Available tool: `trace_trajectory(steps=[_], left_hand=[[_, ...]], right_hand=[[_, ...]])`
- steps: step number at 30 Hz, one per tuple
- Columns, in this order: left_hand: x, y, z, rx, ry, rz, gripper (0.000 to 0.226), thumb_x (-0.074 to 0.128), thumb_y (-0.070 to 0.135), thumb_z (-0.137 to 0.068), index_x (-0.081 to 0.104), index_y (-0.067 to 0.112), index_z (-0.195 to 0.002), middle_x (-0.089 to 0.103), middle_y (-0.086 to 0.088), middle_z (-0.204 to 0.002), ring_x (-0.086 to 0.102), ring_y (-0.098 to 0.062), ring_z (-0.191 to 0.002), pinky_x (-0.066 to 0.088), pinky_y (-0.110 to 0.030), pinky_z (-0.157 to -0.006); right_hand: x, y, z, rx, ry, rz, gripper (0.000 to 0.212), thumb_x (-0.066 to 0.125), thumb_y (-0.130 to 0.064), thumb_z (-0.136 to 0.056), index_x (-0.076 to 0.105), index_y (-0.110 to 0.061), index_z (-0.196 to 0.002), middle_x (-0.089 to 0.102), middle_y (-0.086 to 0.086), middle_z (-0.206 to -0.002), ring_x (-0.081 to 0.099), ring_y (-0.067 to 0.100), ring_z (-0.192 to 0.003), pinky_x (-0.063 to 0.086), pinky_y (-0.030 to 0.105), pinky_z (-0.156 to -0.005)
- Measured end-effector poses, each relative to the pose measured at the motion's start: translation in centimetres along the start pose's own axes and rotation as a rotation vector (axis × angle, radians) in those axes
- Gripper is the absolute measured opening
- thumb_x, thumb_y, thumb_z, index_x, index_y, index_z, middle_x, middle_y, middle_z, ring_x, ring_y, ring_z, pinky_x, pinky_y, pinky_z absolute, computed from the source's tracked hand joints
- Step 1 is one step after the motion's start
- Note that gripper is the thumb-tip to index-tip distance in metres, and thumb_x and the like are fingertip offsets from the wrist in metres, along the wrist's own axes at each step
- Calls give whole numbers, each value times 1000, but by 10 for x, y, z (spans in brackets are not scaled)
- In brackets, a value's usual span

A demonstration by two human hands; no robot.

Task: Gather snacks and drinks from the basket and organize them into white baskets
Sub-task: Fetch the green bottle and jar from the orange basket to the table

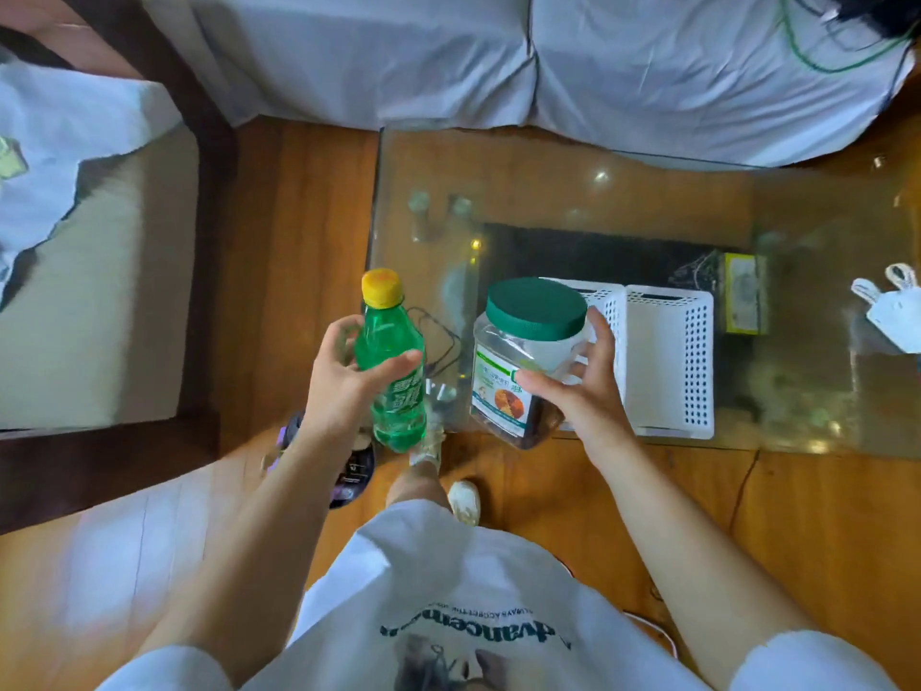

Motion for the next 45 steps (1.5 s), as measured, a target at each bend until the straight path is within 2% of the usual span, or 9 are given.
trace_trajectory(steps=[10, 22, 26, 28, 32, 36, 40, 42, 45], left_hand=[[37, -13, -142, 23, -24, -290, 62, 89, 13, -45, 57, 39, -92, 63, 8, -96, 60, -21, -96, 52, -45, -90], [74, -72, -184, 45, -25, -371, 68, 86, 4, -54, 56, 20, -113, 56, 26, -96, 56, -6, -92, 42, -6, -74], [74, -76, -182, 42, -33, -318, 69, 85, 2, -56, 55, 22, -114, 56, 20, -104, 55, -12, -104, 45, -24, -90], [75, -79, -182, 15, -43, -307, 72, 84, 2, -57, 53, 24, -119, 56, 15, -110, 54, -14, -110, 45, -27, -93], [74, -93, -181, -108, -23, -310, 103, 83, 8, -64, 24, 24, -146, 35, 2, -150, 34, -18, -136, 31, -30, -108], [65, -109, -167, -280, 3, -245, 118, 82, 7, -66, 1, 22, -151, 21, 0, -157, 24, -20, -143, 29, -31, -108], [54, -122, -134, -453, 60, -235, 99, 76, 9, -73, 14, 19, -150, 37, -5, -149, 43, -24, -129, 45, -36, -97], [53, -128, -111, -560, 73, -153, 74, 70, 12, -81, 32, 17, -144, 54, -8, -127, 56, -21, -102, 47, -29, -73], [53, -132, -77, -592, 82, 24, 44, 65, 14, -84, 53, 16, -127, 66, -2, -95, 61, -16, -88, 49, -29, -71]], right_hand=[[16, 23, -140, 80, 82, 314, 101, 86, -22, -57, 23, -30, -136, 36, -3, -142, 35, 17, -132, 36, 37, -108], [46, 93, -209, -18, 129, 313, 99, 85, -21, -58, 23, -21, -136, 37, 2, -137, 40, 15, -124, 44, 22, -92], [49, 113, -205, -30, 117, 364, 101, 84, -16, -58, 20, -23, -136, 36, 0, -137, 41, 10, -119, 40, 8, -81], [47, 123, -200, 1, 109, 379, 104, 84, -15, -58, 18, -23, -138, 36, 1, -138, 43, 12, -119, 46, 18, -84], [44, 132, -188, 93, 48, 327, 101, 82, -13, -62, 16, -25, -138, 35, 0, -138, 44, 19, -123, 48, 31, -93], [36, 136, -177, 225, -42, 279, 98, 78, -11, -69, 15, -28, -143, 36, 2, -145, 42, 20, -130, 41, 35, -101], [24, 144, -153, 473, -108, 220, 84, 70, -12, -80, 16, -23, -144, 52, 11, -132, 53, 28, -119, 43, 39, -98], [17, 147, -134, 586, -124, 180, 74, 64, -13, -85, 18, -17, -144, 53, 15, -129, 58, 28, -109, 48, 39, -89], [5, 147, -108, 659, -144, 169, 58, 57, -16, -90, 29, -13, -140, 58, 16, -122, 59, 24, -96, 48, 35, -83]])
Point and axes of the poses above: each hand's wrist, its own z-axis away from the middle knuckle, its own x-axis out of the palm, y = z × x, the point moved 9 cm from there along -z, towards the middle knuckle
